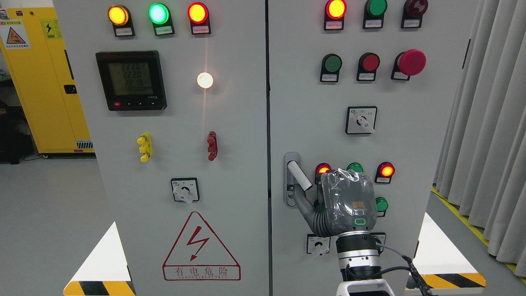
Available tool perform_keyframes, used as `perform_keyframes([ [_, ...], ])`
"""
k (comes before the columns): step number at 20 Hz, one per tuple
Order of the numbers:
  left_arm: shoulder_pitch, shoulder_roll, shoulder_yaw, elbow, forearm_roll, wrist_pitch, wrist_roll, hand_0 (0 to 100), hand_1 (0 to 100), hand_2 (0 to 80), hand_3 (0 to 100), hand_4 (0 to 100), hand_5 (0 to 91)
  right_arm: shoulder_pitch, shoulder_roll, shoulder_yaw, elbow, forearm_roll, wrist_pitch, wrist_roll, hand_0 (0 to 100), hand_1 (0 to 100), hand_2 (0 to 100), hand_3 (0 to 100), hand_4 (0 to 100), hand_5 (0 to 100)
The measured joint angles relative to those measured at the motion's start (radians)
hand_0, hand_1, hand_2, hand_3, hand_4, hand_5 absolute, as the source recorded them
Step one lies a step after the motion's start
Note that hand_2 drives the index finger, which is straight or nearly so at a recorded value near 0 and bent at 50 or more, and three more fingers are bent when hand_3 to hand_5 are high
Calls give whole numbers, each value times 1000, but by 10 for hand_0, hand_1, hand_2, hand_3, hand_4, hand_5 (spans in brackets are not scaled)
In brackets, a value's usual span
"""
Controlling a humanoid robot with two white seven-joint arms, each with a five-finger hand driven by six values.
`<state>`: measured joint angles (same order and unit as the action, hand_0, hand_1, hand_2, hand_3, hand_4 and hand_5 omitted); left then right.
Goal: Release door handle
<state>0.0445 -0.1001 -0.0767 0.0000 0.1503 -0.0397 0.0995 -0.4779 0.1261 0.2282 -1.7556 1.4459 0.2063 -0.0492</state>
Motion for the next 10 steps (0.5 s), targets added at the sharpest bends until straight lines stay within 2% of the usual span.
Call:
perform_keyframes([
  [10, 0, 0, 0, 0, 0, 0, 0, 120, 556, 0, 0, 0, 0, 1, 0, -4, -4, -1, -2, 3, 558, 371, 1000, 1000, 1000, 1000],
])
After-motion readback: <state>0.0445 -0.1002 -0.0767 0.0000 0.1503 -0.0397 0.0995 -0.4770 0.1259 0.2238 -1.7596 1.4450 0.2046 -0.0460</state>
